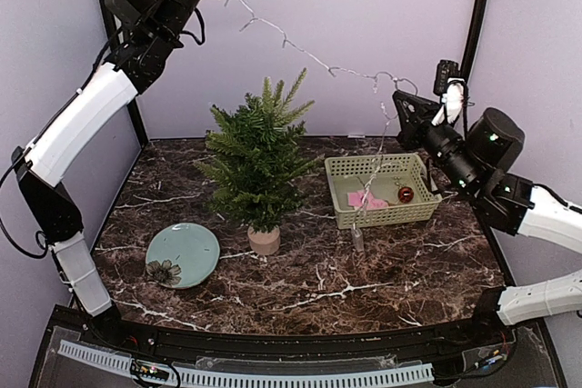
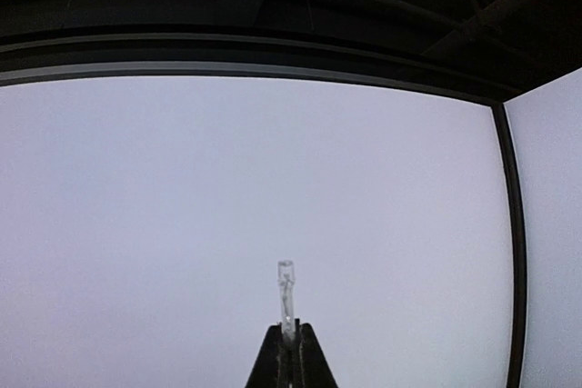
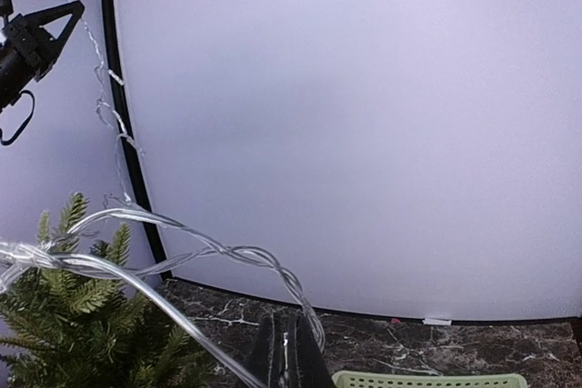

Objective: Decorate the small christmas tree

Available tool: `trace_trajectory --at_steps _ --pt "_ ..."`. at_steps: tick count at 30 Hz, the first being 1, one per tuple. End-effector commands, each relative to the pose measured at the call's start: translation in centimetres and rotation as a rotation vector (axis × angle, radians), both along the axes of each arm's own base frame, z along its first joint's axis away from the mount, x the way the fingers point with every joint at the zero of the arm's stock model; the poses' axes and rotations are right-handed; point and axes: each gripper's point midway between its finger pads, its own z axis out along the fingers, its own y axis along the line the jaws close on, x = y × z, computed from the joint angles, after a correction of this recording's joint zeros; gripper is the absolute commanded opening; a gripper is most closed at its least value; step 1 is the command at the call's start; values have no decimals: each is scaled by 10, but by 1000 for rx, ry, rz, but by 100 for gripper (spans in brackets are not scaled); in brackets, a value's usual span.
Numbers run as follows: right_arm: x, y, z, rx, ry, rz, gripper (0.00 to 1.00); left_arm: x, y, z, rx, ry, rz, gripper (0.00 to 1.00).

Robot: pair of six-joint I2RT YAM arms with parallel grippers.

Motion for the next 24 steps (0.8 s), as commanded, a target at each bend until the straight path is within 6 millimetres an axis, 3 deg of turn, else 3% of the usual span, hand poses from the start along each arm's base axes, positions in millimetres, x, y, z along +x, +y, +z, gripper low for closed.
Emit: trace_trajectory --at_steps 1,3,4,5,6,7,8,9,10,11,12,13,14,15,19,24 --pt "26 -1 15 45 14 -65 0 -2 30 1 -68 -6 29 0" --pt "33 6 8 19 39 -61 0 -11 36 -9 -55 -10 40 0" --pt "35 9 4 12 49 -55 0 -26 48 -1 -75 -34 49 0" --pt "37 13 -1 1 62 -45 0 -20 45 -19 -46 0 59 0" --pt "38 16 -5 -9 76 -34 0 -33 57 -13 -60 -11 73 0" --pt "39 21 -8 -16 84 -17 0 -28 55 -31 -34 26 84 0" --pt "40 25 -11 -24 94 0 0 -40 66 -27 -51 19 94 0" --pt "40 30 -14 -31 103 18 0 -36 64 -47 -29 57 95 0" --pt "40 35 -15 -37 106 39 0 -50 74 -42 -42 42 91 0" --pt "39 38 -15 -39 105 56 0 -47 71 -62 -26 78 82 0" --pt "38 40 -15 -40 105 71 0 -63 80 -55 -49 50 70 0" --pt "36 43 -13 -37 99 87 0 -64 77 -68 -36 67 44 0" --pt "35 44 -11 -35 95 102 0 -77 83 -63 -43 52 30 0" --pt "34 48 -12 -41 98 119 0 -78 78 -72 -17 73 0 0" --pt "32 54 -14 -68 118 151 0 -100 78 -71 11 108 -83 0" --pt "30 62 -17 -92 132 187 0 -110 73 -94 55 186 -152 0"
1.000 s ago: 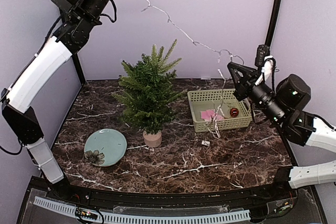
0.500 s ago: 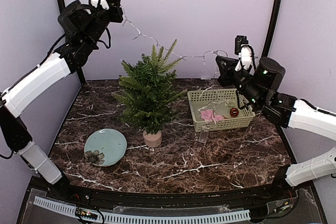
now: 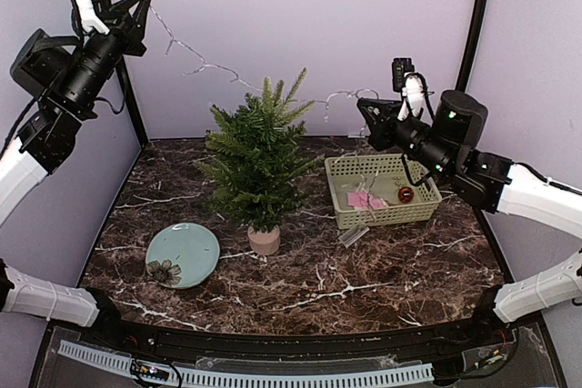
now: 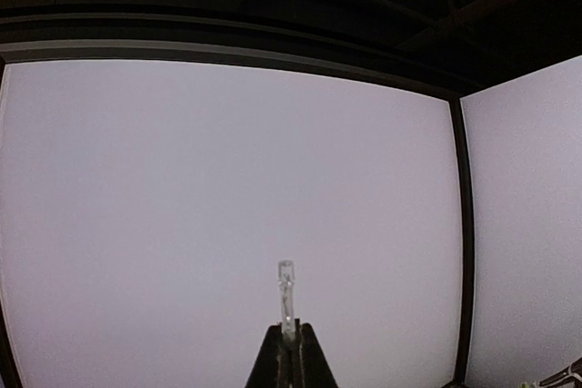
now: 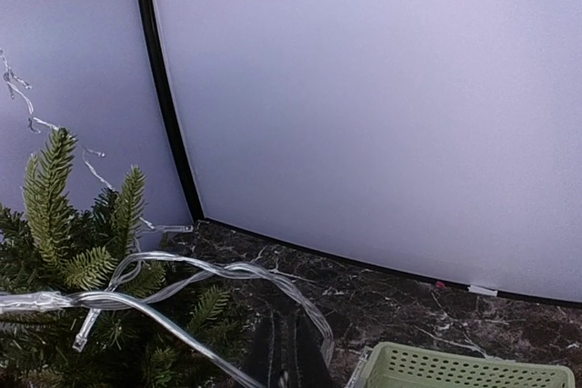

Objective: Decorate the small christmas tree

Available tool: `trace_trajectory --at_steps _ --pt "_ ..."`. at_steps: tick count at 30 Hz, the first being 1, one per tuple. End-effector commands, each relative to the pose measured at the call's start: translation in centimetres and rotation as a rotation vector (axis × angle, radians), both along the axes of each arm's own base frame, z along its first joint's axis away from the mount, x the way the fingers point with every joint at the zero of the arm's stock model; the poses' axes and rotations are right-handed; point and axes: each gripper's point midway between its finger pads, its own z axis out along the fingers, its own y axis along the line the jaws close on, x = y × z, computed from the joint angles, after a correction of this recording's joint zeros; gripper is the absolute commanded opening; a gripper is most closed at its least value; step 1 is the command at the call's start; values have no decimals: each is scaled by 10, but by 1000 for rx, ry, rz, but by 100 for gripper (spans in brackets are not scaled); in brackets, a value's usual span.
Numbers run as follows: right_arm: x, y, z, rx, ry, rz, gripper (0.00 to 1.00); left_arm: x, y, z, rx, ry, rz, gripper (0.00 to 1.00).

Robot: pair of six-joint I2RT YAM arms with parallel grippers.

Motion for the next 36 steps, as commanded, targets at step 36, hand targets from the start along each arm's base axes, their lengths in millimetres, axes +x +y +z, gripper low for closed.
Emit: trace_trajectory --at_steps 36 --pt "-15 39 -13 -28 53 212 0 -78 -159 -139 671 159 -611 0"
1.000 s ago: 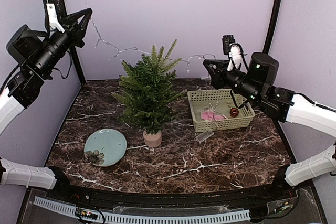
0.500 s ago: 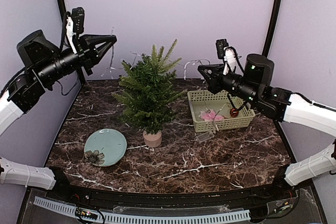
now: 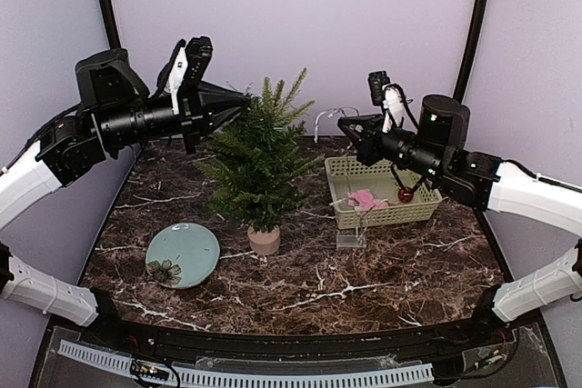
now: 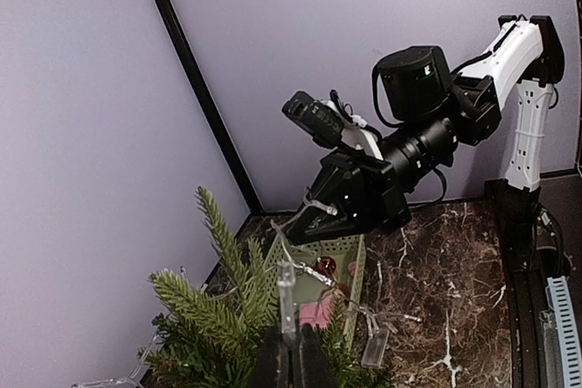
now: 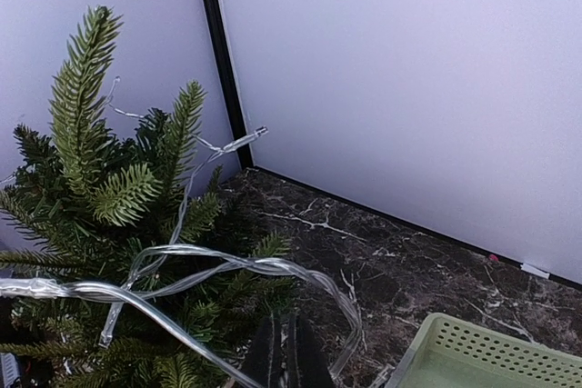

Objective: Decorate the small christmas tree

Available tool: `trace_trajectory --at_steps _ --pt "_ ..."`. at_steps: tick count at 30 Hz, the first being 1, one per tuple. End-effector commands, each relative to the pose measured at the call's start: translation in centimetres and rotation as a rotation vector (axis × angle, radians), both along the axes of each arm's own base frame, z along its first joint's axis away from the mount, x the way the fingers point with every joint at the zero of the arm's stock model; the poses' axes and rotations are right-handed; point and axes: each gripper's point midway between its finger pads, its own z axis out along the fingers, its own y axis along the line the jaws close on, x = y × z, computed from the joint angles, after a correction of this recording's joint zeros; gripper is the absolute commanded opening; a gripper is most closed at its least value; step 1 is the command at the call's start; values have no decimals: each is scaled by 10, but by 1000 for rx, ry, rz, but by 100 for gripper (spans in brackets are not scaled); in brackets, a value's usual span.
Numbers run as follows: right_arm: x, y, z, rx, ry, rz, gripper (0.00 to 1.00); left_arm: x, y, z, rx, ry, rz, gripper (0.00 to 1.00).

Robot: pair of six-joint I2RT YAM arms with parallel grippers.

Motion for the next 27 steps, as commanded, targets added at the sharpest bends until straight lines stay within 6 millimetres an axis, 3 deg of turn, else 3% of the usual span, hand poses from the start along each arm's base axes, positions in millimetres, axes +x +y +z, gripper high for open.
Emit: trace_trajectory --at_steps 1,8,10,17,23,27 --pt "-4 6 21 49 -30 28 0 5 -10 8 55 -76 6 0" --pt "-4 8 20 50 -28 36 0 7 -12 47 55 -201 33 0" --pt "-5 9 19 47 -27 37 0 3 -17 47 73 -194 -6 0" --pt "-6 7 18 45 -25 37 0 16 -30 -8 240 -108 -12 1" --pt "-7 8 15 41 -15 41 0 15 -31 -34 300 -68 -33 3" --pt "-7 8 12 36 -8 42 0 24 -33 -46 340 -62 -2 5"
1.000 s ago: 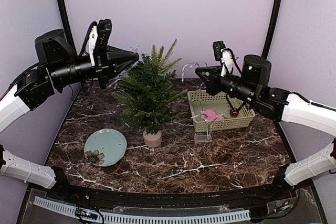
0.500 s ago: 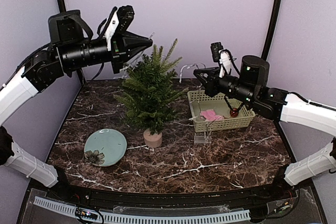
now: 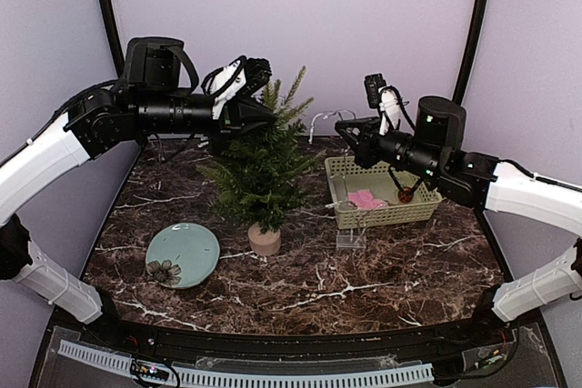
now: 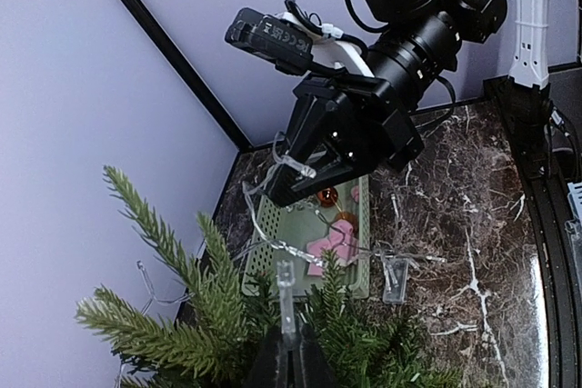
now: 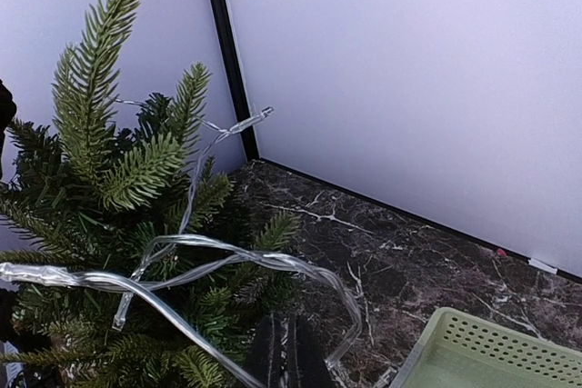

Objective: Decorate the small christmas tree

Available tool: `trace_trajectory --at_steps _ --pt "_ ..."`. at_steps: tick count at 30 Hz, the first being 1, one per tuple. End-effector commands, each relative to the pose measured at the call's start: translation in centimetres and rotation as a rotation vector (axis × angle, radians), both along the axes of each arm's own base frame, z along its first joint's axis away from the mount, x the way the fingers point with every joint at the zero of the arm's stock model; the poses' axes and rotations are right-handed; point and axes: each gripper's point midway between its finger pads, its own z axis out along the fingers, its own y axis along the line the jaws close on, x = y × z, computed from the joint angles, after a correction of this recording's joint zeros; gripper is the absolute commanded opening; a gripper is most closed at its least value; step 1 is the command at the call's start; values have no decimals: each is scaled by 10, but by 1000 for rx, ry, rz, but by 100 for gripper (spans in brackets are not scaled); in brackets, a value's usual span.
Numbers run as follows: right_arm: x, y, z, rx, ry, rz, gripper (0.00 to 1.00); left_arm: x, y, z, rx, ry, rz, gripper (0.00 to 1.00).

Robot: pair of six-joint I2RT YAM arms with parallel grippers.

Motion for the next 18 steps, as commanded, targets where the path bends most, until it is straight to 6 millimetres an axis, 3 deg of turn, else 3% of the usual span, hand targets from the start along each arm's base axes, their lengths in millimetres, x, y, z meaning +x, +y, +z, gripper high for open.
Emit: trace_trajectory --at_steps 1,9,14,18 --pt "-5 1 18 47 -23 18 0 1 3 -6 37 -12 16 6" --pt "-5 3 10 40 -7 20 0 -7 9 16 -12 -14 20 37" --pt "-5 3 5 34 -1 19 0 -19 15 39 -87 -18 -3 42" --pt "-10 7 -2 23 19 52 3 -33 22 62 -163 -27 -31 53"
